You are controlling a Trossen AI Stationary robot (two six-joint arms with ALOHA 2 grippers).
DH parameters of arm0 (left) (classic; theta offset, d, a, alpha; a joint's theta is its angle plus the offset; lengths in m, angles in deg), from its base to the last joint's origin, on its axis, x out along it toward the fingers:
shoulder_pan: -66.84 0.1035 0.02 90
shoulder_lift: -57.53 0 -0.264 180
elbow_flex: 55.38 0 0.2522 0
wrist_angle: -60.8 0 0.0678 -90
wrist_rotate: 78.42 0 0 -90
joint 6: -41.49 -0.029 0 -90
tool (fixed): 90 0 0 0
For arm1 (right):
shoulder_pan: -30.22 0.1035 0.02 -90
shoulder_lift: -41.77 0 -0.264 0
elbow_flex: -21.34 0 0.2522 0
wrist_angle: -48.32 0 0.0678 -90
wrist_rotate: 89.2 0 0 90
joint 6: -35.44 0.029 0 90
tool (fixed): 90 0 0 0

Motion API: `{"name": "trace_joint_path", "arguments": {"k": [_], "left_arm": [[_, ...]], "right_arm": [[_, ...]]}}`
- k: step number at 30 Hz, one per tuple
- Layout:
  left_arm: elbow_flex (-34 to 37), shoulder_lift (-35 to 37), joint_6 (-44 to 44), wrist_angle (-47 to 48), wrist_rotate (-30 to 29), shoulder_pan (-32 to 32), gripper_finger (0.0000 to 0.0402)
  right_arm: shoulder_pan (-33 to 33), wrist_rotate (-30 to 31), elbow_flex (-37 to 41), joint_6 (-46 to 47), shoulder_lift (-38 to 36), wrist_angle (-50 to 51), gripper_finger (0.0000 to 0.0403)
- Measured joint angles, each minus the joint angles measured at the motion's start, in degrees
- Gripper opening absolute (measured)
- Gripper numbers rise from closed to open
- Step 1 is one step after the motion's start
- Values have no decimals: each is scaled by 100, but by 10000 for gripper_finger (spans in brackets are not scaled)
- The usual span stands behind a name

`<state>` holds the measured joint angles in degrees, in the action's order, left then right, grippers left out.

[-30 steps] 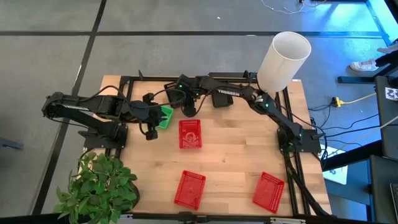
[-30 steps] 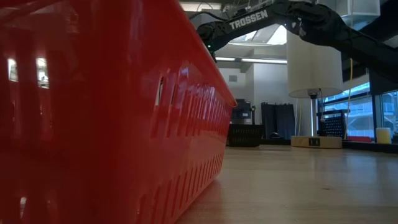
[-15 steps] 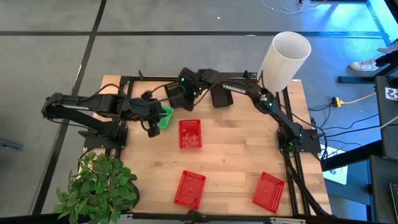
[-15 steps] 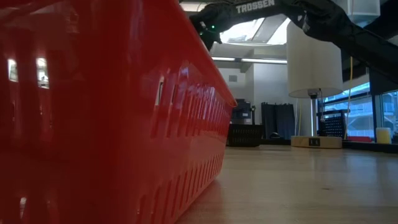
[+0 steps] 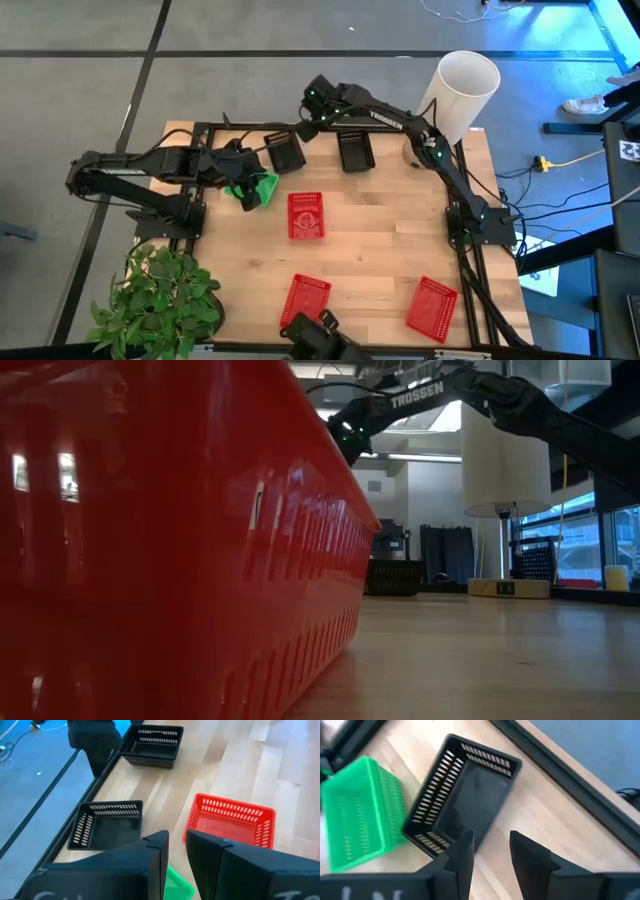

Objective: Stack baskets by color
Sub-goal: Stack the left black bin on the black bins

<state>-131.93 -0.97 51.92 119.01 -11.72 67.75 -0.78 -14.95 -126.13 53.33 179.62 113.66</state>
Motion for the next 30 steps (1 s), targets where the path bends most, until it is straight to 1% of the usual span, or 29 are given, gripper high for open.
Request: {"name": "trace_joint_path", "arguments": {"k": [2, 9, 12, 21, 30], "left_arm": [[0, 0, 13, 3, -1, 56, 58], [0, 0, 15, 9, 1, 157, 58], [0, 0, 3, 6, 2, 187, 58], [0, 0, -45, 5, 1, 258, 58], [0, 0, -198, 8, 1, 258, 58]], "right_arm": [[-9, 29, 12, 23, 28, -8, 126], [13, 412, 15, 255, 28, -86, 126], [85, 401, 4, 416, 97, -129, 126], [194, 468, 10, 469, 420, -111, 126], [196, 368, 15, 612, 424, -203, 126]]}}
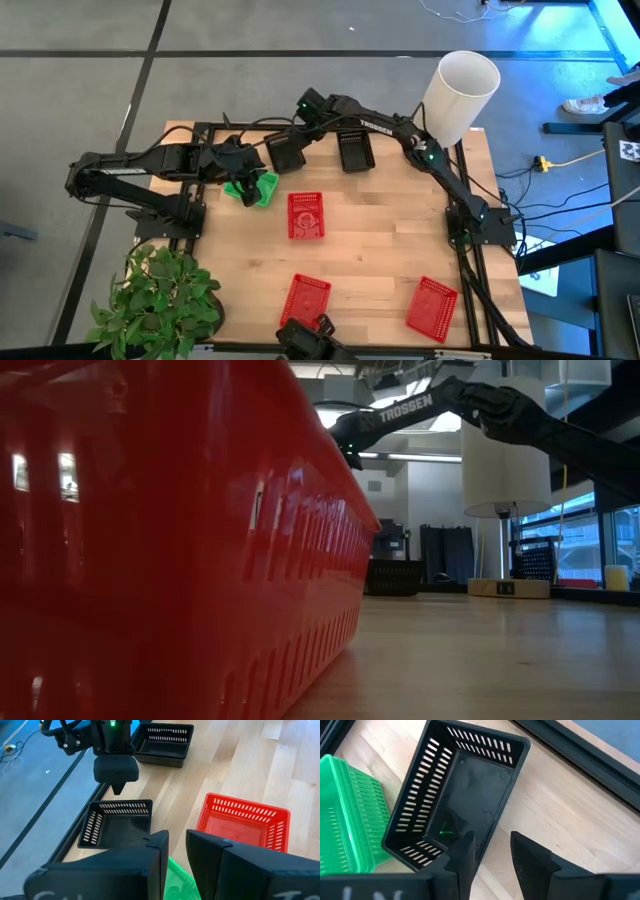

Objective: Stack baskets by color
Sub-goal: Stack the left black bin on the black bins

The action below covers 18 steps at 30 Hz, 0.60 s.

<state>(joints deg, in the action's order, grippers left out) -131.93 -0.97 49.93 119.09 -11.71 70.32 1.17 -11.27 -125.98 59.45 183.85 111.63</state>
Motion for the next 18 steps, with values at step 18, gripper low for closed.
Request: {"name": "trace_joint_path", "arguments": {"k": [18], "left_arm": [[0, 0, -141, 2, 1, 0, 58]], "right_arm": [[58, 0, -62, 141, 302, -120, 121]]}}
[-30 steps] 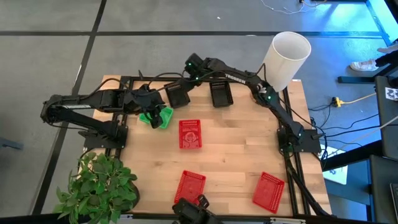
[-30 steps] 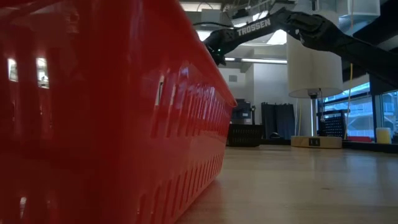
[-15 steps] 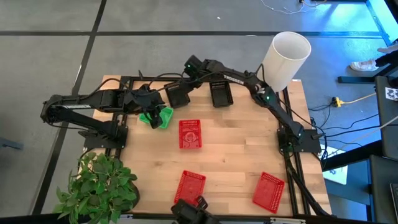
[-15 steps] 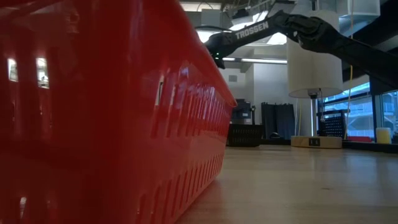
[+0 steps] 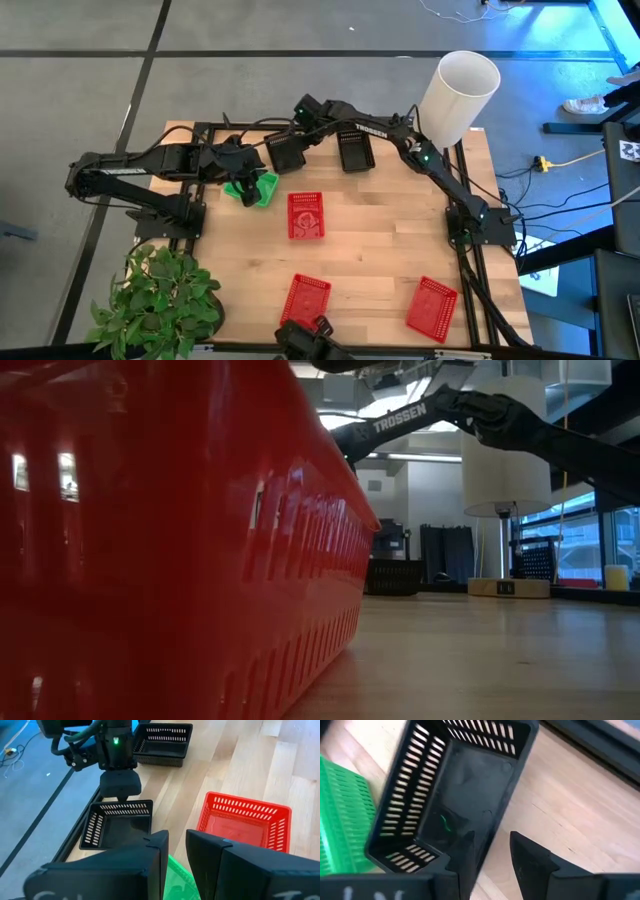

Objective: Stack baskets by color
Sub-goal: Stack the left black bin on the black bins

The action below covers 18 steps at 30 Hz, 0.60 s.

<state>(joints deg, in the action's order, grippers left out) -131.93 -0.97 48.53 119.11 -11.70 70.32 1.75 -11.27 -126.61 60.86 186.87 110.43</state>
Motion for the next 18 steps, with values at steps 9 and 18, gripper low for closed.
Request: {"name": "trace_joint_path", "arguments": {"k": [9, 18], "left_arm": [[0, 0, -164, -2, -2, 2, 58], [0, 0, -165, -4, -1, 2, 58]], "right_arm": [[26, -254, 1, -213, -3, 89, 97], [26, -245, 1, -196, -3, 183, 74]]}}
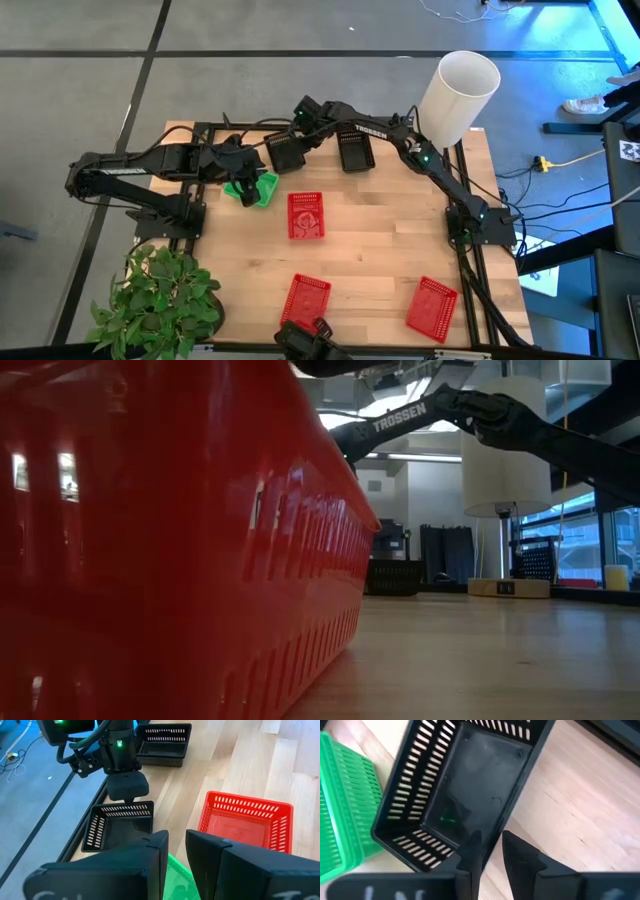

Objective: Stack baskets by color
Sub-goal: Stack the left black bin on the black bins

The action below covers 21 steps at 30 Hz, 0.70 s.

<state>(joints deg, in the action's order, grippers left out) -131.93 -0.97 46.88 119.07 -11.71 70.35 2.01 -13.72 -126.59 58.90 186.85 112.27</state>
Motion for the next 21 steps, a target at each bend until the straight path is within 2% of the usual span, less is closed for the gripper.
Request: {"name": "trace_joint_path", "arguments": {"k": [12, 21], "left_arm": [[0, 0, -4, 0, -1, 1, 58], [0, 0, -4, 0, 0, 1, 58]], "right_arm": [[0, 139, 2, -459, 0, 153, 6], [0, 142, 2, -674, 0, 453, 2]]}}
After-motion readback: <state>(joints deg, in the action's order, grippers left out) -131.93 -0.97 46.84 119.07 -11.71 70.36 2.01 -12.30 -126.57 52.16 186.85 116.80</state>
